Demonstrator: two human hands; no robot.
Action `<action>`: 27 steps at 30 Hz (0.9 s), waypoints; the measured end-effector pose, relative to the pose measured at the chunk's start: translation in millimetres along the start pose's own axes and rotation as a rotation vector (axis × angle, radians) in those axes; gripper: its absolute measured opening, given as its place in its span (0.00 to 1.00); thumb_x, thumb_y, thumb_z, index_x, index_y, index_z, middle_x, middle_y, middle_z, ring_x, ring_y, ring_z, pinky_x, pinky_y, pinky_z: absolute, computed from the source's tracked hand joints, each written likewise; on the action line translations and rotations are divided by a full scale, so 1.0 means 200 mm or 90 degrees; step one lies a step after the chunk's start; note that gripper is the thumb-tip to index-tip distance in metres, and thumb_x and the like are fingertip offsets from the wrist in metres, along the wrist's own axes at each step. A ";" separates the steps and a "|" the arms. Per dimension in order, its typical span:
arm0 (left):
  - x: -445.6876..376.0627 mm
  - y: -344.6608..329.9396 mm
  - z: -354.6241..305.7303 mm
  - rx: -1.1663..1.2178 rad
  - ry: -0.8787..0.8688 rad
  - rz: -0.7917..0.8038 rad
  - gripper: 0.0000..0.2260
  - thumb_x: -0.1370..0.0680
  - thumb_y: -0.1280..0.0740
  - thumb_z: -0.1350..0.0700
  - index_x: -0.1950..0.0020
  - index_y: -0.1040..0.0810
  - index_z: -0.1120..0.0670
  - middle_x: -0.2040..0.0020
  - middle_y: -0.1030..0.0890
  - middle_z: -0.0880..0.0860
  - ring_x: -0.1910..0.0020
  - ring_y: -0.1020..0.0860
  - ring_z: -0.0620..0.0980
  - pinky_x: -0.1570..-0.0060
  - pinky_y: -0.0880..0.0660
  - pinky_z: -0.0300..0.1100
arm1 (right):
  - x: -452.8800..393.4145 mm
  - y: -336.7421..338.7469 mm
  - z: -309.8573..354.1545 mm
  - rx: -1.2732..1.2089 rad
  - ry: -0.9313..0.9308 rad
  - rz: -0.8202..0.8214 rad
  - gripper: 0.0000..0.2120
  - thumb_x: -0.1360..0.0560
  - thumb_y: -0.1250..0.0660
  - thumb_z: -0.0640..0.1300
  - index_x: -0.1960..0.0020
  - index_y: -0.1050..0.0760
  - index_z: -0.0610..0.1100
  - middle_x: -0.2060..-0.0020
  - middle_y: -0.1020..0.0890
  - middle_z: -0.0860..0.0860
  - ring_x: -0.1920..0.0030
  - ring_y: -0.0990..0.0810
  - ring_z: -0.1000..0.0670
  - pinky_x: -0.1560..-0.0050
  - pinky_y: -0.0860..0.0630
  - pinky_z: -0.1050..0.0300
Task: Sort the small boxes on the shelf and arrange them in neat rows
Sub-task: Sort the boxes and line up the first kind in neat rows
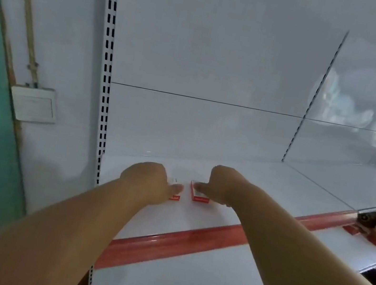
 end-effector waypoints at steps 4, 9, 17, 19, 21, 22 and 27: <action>-0.09 -0.01 -0.05 0.012 0.044 0.033 0.21 0.26 0.35 0.36 0.60 0.27 0.54 0.63 0.25 0.50 0.58 0.24 0.52 0.59 0.28 0.42 | -0.10 -0.04 -0.03 -0.034 -0.039 0.050 0.20 0.25 0.33 0.55 0.65 0.33 0.42 0.71 0.27 0.48 0.71 0.28 0.50 0.71 0.33 0.59; -0.16 -0.04 -0.08 0.063 0.007 0.002 0.12 0.29 0.32 0.45 0.54 0.20 0.53 0.61 0.20 0.51 0.61 0.21 0.52 0.67 0.31 0.40 | -0.15 -0.04 0.00 -0.103 -0.057 0.032 0.10 0.28 0.33 0.45 0.65 0.28 0.41 0.71 0.23 0.46 0.73 0.24 0.47 0.74 0.31 0.62; -0.23 0.06 -0.17 0.372 -0.082 -0.054 0.12 0.28 0.30 0.54 0.46 0.23 0.52 0.52 0.19 0.51 0.58 0.18 0.52 0.61 0.20 0.47 | -0.03 0.11 -0.24 -0.604 -0.135 -0.274 0.14 0.24 0.36 0.40 0.39 0.26 0.43 0.54 0.18 0.47 0.61 0.18 0.47 0.60 0.19 0.51; -0.21 0.08 -0.28 0.530 -0.129 -0.038 0.10 0.25 0.31 0.56 0.44 0.23 0.52 0.50 0.19 0.51 0.61 0.17 0.51 0.60 0.18 0.47 | 0.04 0.18 -0.30 -0.709 -0.126 -0.350 0.13 0.24 0.34 0.38 0.40 0.25 0.41 0.54 0.18 0.46 0.59 0.17 0.47 0.60 0.18 0.52; -0.20 0.08 -0.43 0.670 -0.157 0.008 0.11 0.22 0.32 0.57 0.40 0.25 0.51 0.46 0.21 0.49 0.61 0.17 0.49 0.55 0.17 0.49 | 0.11 0.24 -0.39 -0.754 -0.123 -0.399 0.11 0.24 0.34 0.37 0.41 0.25 0.40 0.54 0.17 0.46 0.59 0.17 0.47 0.61 0.21 0.55; -0.20 0.09 -0.51 0.708 -0.162 0.023 0.11 0.21 0.33 0.57 0.38 0.26 0.51 0.46 0.22 0.50 0.60 0.18 0.48 0.53 0.17 0.50 | 0.14 0.26 -0.44 -0.756 -0.128 -0.414 0.10 0.23 0.33 0.36 0.42 0.25 0.41 0.54 0.17 0.46 0.59 0.17 0.47 0.61 0.22 0.55; -0.17 0.03 -0.95 0.845 -0.186 0.134 0.15 0.18 0.38 0.60 0.32 0.31 0.54 0.47 0.20 0.55 0.53 0.18 0.52 0.59 0.20 0.43 | 0.33 0.34 -0.78 -0.712 -0.155 -0.461 0.09 0.23 0.34 0.35 0.44 0.24 0.41 0.52 0.16 0.46 0.56 0.16 0.46 0.57 0.18 0.53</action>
Point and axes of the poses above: each hand's wrist, its own x-axis away from the middle knuckle, its own y-axis out of the back of the hand, z = x × y, the point moved 1 cm from there along -x, towards the middle knuckle
